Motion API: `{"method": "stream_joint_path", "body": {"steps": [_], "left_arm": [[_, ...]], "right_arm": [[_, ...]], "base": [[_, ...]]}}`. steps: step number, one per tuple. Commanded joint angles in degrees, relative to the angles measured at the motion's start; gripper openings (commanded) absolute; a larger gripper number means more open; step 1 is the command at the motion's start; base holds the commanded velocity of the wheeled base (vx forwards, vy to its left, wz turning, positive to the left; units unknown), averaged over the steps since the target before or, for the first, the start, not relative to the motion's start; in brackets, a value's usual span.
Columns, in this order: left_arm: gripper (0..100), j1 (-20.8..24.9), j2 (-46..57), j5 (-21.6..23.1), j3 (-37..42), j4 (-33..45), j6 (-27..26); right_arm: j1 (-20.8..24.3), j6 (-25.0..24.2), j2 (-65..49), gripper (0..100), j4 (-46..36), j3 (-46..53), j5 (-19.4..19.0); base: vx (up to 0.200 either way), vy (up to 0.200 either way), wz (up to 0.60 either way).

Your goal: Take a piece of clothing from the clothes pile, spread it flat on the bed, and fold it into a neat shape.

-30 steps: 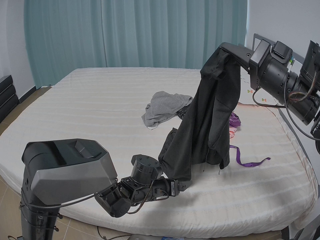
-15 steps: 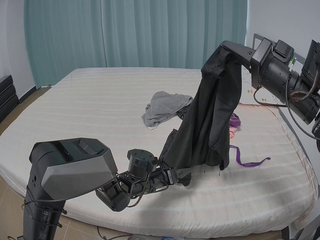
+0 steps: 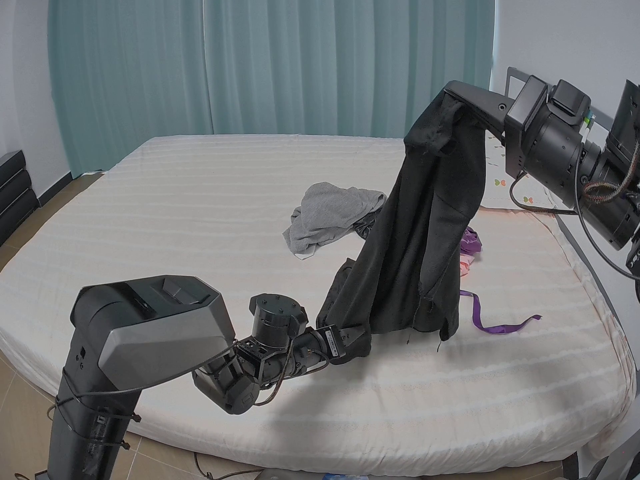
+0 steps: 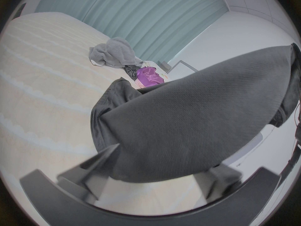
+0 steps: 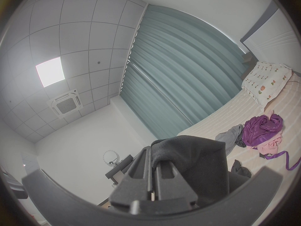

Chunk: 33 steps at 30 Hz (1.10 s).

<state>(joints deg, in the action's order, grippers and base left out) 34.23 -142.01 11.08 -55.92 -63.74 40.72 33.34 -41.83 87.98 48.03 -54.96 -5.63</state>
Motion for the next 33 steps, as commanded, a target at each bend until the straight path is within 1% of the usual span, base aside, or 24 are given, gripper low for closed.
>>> {"method": "stream_joint_path", "body": {"steps": [1, 6, 9, 12, 13, 14, 16, 17, 18, 19, 20, 22, 24, 25, 26, 27, 28, 29, 30, 31, 32, 33], "left_arm": [[0, -0.2, -2.2, -0.6, -1.8, 0.0, 0.0], [0, -0.5, -1.4, -1.5, -1.2, 0.1, 0.0], [0, -1.6, 1.2, -3.9, 1.3, 0.6, -0.2], [0, -2.9, 7.0, -4.0, 6.7, 1.9, -0.3], [0, -3.1, 7.6, -4.0, 7.3, 2.0, -0.3], [0, -3.7, 11.2, -4.6, 10.0, 2.7, -0.3], [0, -4.0, 15.2, -5.9, 12.3, 4.1, -0.4], [0, -4.1, 16.9, -7.4, 13.0, 4.8, -0.5], [0, -4.1, 17.3, -7.7, 13.1, 4.9, -0.5], [0, -4.6, 22.0, -10.8, 13.2, 5.7, -0.4], [0, -5.5, 25.7, -11.7, 13.1, 6.9, -0.4], [0, -6.5, 31.4, -12.4, 12.9, 12.2, -1.4], [0, -6.5, 31.4, -12.4, 12.9, 12.2, -1.4], [0, -7.7, 38.7, -12.7, 9.1, 22.3, -3.8], [0, -8.1, 42.0, -12.8, 6.1, 27.2, -3.8], [0, -8.2, 42.6, -12.8, 5.4, 28.4, -3.8], [0, -8.7, 46.9, -12.9, 0.6, 35.8, -3.9], [0, -9.0, 48.9, -12.8, -2.2, 39.6, -4.1], [0, -9.3, 50.3, -12.6, -4.3, 42.7, -4.2], [0, -9.4, 50.7, -12.6, -4.9, 43.6, -4.2], [0, -9.8, 52.5, -12.6, -7.4, 48.4, -4.6], [0, -10.2, 53.6, -12.5, -7.9, 50.1, -5.2]], "right_arm": [[-0.1, 0.0, -0.5, 0, 0.0, 0.3, 0.0], [-0.5, 0.0, -0.3, 0, 0.0, 0.4, 0.0], [-1.3, 0.0, 0.0, 0, 0.0, 0.6, -0.1], [-3.0, 0.1, 0.5, 0, 0.0, 1.9, -0.3], [-3.3, 0.1, 0.6, 0, 0.0, 2.0, -0.4], [-5.0, 0.1, 1.7, 0, 0.0, 2.8, -0.5], [-6.9, 0.1, 3.5, 0, 0.0, 3.5, -0.2], [-7.8, 0.0, 4.5, 0, 0.1, 3.5, 0.0], [-7.9, 0.0, 4.7, 0, 0.1, 3.5, 0.0], [-9.5, 0.0, 6.5, 0, 0.1, 3.5, 0.1], [-10.5, 0.3, 7.9, 0, 0.2, 3.5, 0.2], [-11.9, 1.4, 10.7, 0, 0.6, 2.7, 0.8], [-11.9, 1.4, 10.7, 0, 0.6, 2.7, 0.8], [-13.0, 3.6, 14.2, 0, 1.3, -0.5, 3.6], [-13.4, 3.7, 14.9, 0, 2.2, -3.5, 6.0], [-13.5, 3.8, 14.9, 0, 2.4, -4.4, 6.7], [-14.3, 3.9, 14.2, 0, 4.0, -9.5, 10.4], [-14.7, 4.0, 13.6, 0, 4.6, -11.4, 11.7], [-14.9, 4.4, 12.7, 0, 4.8, -12.3, 12.2], [-14.9, 4.6, 12.5, 0, 4.7, -12.5, 12.3], [-14.9, 6.4, 11.3, 0, 4.9, -12.1, 12.3], [-14.9, 7.5, 11.2, 0, 4.9, -11.5, 12.3]], "base": [[0.0, 0.0, 0.0], [0.0, 0.0, 0.0], [0.0, 0.0, 0.0], [0.0, 0.0, 0.0], [0.0, 0.0, 0.0], [0.0, 0.0, 0.0], [0.0, 0.0, 0.0], [0.0, 0.0, 0.0], [0.0, 0.0, 0.0], [0.0, 0.0, 0.0], [0.0, 0.0, 0.0], [0.0, 0.0, 0.0], [0.0, 0.0, 0.0], [0.0, 0.0, 0.0], [0.0, 0.0, 0.0], [0.0, 0.0, 0.0], [0.0, 0.0, 0.0], [0.0, 0.0, 0.0], [0.0, 0.0, 0.0], [0.0, 0.0, 0.0], [0.0, 0.0, 0.0], [0.0, 0.0, 0.0]]}}
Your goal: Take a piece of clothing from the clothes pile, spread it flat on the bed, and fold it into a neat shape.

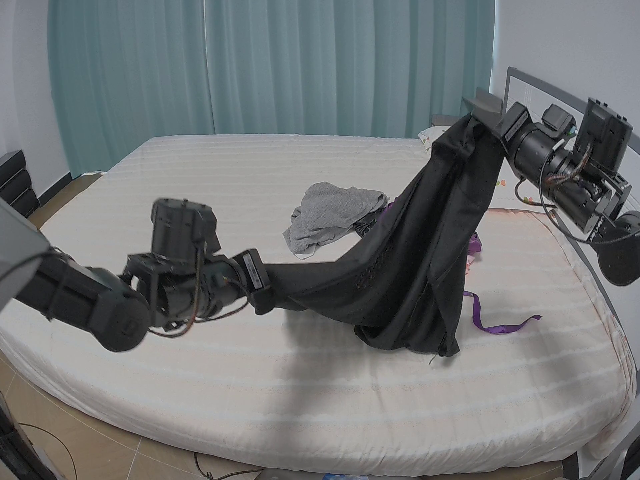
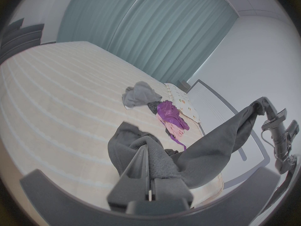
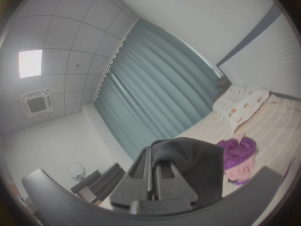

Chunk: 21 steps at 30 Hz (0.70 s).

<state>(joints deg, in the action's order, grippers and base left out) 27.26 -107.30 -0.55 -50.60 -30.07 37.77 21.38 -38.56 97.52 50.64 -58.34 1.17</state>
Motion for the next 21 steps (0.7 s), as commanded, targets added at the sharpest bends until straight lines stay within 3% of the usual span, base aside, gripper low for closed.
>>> {"method": "stream_joint_path", "body": {"steps": [1, 8, 13, 19, 21], "left_arm": [[0, -3.4, 19.3, -0.9, -13.1, 16.9, -2.6], [0, -3.3, 22.1, -2.4, -5.3, 17.4, -9.5], [0, -3.1, 21.9, -3.0, 2.2, 15.8, -8.9], [0, -3.0, 19.2, -2.4, 11.3, 4.0, -8.0], [0, -2.9, 17.8, -2.4, 15.0, -3.2, -3.8]], "right_arm": [[-2.9, 4.5, 1.6, 0, 2.3, -7.7, 5.5], [-2.2, 4.6, 1.1, 0, 2.4, 5.3, 2.7], [-0.6, 4.4, 2.6, 0, 2.6, 11.3, 2.3], [-0.4, 3.7, 2.6, 0, 4.7, 17.8, 2.2], [-0.5, 3.6, 2.6, 0, 7.6, 20.2, 2.2]], "base": [[0.0, 0.0, 0.0], [0.0, 0.0, 0.0], [0.0, 0.0, 0.0], [0.0, 0.0, 0.0], [0.0, 0.0, 0.0]]}}
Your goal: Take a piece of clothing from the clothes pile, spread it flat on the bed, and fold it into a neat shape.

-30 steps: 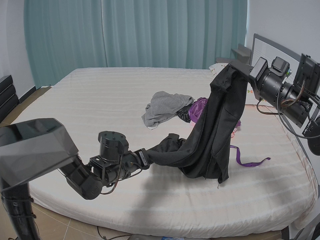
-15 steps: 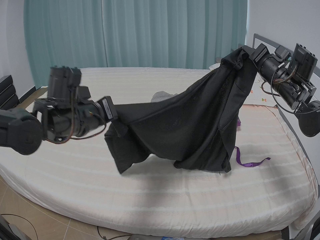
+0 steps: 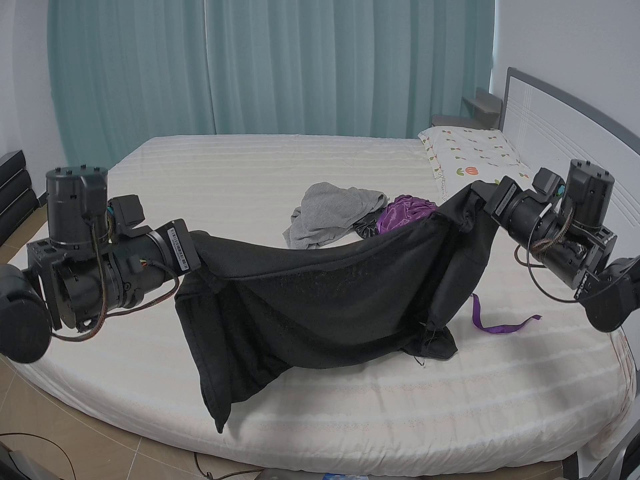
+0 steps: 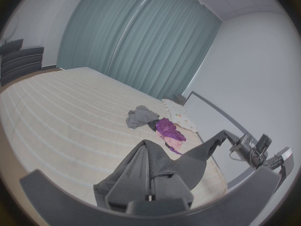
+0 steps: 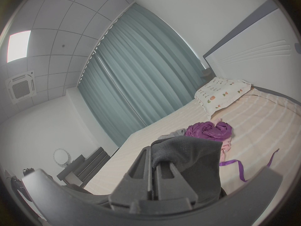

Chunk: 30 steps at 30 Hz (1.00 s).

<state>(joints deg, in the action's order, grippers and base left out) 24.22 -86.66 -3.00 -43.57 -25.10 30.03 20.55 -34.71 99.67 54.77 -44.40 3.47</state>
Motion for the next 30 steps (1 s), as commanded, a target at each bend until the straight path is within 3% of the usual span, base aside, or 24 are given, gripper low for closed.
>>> {"method": "stream_joint_path", "body": {"steps": [1, 9, 18, 25, 30], "left_arm": [[0, 0.1, -2.9, 0.4, 8.6, -9.1, 4.7], [0, 0.3, -4.7, 1.2, 14.0, -13.2, 12.7], [0, 0.3, -5.6, 1.2, 17.8, -17.3, 13.7], [0, 0.3, -5.9, 1.1, 18.7, -18.7, 14.5], [0, 0.7, -5.2, 0.8, 18.8, -18.7, 14.2]], "right_arm": [[0.4, -0.3, 0.5, 0, 3.9, 6.5, 0.0], [0.5, -1.4, 1.1, 0, 10.7, 15.5, -0.1], [0.6, -3.7, 5.3, 0, 19.2, 20.8, 0.0], [1.0, -3.8, 5.8, 0, 19.6, 21.6, 0.0], [1.9, -3.8, 6.0, 0, 19.6, 22.2, 0.0]], "base": [[0.0, 0.0, 0.0], [0.0, 0.0, 0.0], [0.0, 0.0, 0.0], [-0.171, 0.0, 0.0], [0.0, 0.0, 0.0]]}}
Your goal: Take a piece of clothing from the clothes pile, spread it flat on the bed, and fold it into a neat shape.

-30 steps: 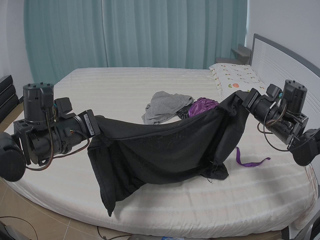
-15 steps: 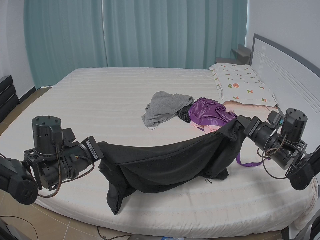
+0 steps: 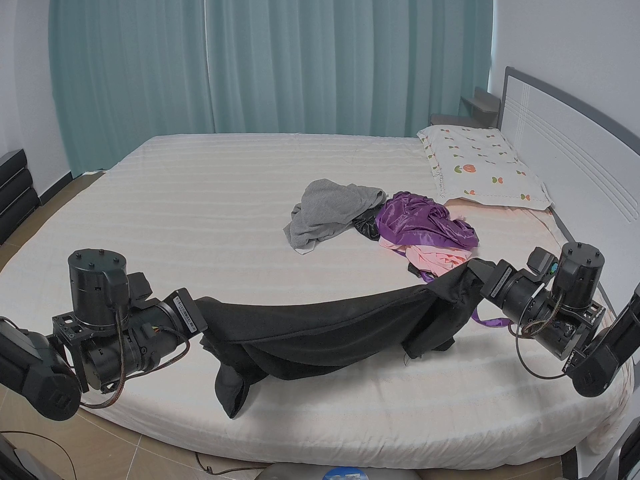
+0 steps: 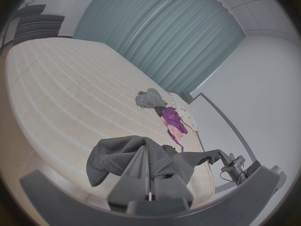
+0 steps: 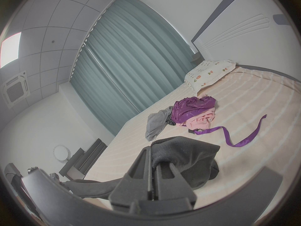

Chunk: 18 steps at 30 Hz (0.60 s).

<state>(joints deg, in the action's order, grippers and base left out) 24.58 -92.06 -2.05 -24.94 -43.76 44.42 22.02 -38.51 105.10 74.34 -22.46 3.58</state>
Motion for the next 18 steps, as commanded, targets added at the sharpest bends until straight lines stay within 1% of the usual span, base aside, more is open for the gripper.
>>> {"method": "stream_joint_path", "body": {"steps": [1, 7, 11, 18], "left_arm": [[0, 0.5, 0.3, -0.1, 0.2, 0.0, -0.2], [0, 0.8, 0.3, -0.3, 0.1, -0.4, 0.1], [0, 0.2, 0.9, -0.1, 0.2, -0.6, 0.2], [0, -0.6, 1.8, -0.1, -0.1, -0.6, 0.2]], "right_arm": [[0.5, 0.0, 0.5, 0, 0.0, 0.3, -0.1], [0.5, 0.0, 0.1, 0, 0.0, 0.4, -0.1], [1.7, 0.1, -0.1, 0, 0.1, 0.7, 0.4], [2.5, 0.1, -0.8, 0, 0.8, 0.9, 0.5]], "base": [[0.0, 0.0, 0.0], [0.0, 0.0, 0.0], [0.0, 0.2, 0.0], [0.0, 0.2, 0.0]]}}
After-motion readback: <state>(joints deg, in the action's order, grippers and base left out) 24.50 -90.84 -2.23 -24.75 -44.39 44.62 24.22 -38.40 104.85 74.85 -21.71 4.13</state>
